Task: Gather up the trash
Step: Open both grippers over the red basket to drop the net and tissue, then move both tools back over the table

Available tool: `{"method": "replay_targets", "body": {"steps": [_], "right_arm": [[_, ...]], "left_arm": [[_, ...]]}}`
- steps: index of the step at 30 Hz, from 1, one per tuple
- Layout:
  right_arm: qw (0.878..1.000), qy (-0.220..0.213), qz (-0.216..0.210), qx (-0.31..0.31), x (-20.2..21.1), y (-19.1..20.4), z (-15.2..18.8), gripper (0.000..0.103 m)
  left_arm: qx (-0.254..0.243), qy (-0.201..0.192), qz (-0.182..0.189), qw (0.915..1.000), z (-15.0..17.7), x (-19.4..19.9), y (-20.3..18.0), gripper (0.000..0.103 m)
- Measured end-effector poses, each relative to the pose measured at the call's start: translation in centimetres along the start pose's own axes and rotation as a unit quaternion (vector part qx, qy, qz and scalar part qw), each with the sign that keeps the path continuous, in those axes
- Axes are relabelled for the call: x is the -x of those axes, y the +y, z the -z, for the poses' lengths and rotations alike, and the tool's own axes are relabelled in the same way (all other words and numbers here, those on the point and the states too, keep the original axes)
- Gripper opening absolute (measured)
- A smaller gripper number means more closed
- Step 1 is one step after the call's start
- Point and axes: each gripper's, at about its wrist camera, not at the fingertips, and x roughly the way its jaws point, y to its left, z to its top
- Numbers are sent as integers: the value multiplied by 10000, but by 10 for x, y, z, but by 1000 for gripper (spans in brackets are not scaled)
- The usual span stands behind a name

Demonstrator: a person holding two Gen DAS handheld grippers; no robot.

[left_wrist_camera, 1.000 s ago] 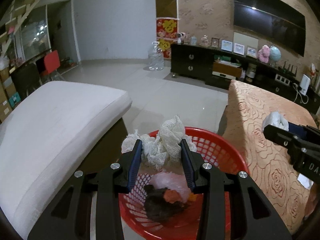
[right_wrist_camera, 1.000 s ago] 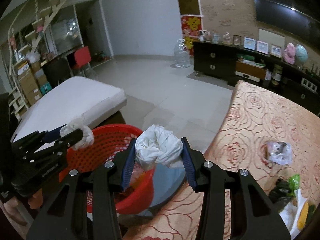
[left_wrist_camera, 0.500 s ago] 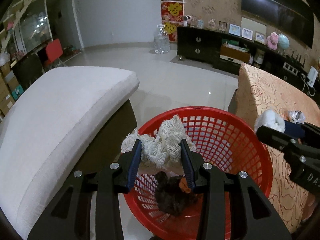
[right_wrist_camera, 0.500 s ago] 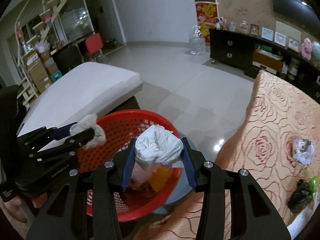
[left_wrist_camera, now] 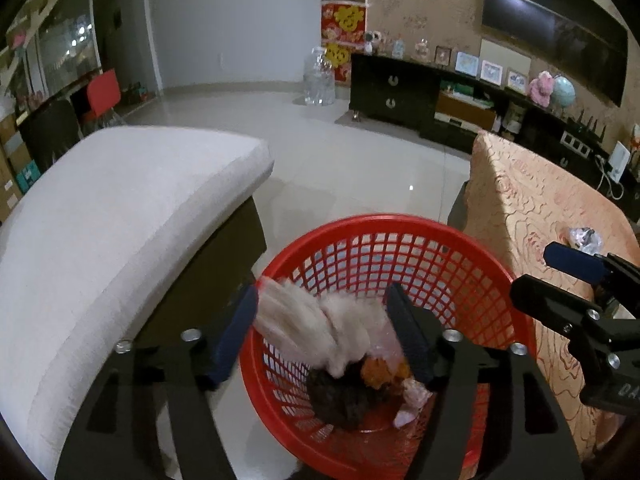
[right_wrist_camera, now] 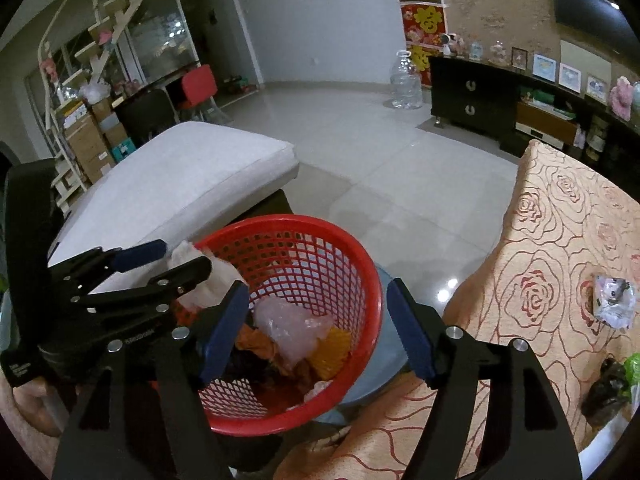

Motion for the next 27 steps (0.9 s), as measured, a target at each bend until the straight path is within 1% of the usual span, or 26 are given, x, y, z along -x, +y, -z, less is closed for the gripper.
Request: {"method": "replay_targets", "body": {"steps": [1, 2, 5, 11, 17, 21, 27], "right_arm": [[10000, -24, 38, -26, 2, -3, 0, 69], [9999, -50, 73, -56, 4, -6, 0, 69], [9997, -113, 143, -149, 12, -15, 0, 69], [9982, -296, 379, -368, 34, -37, 5, 69], [9949, -424, 750, -523, 61, -65, 15, 69], [9899, -538, 1085, -743, 90, -93, 29, 69], [9756, -715, 1704, -1182, 141, -142, 58, 69]], "left_arm": [[-23, -76, -2, 10000, 0, 3, -2, 76], [-30, -125, 1, 9999, -1, 5, -3, 78], [-26, -233, 26, 9997, -3, 9, -6, 81], [34, -384, 165, 9991, -6, 16, -12, 81], [-121, -518, 344, 9980, -5, 24, -32, 81], [-249, -565, 460, 9970, -5, 29, -47, 81], [-504, -639, 684, 9943, -4, 36, -77, 81]]}}
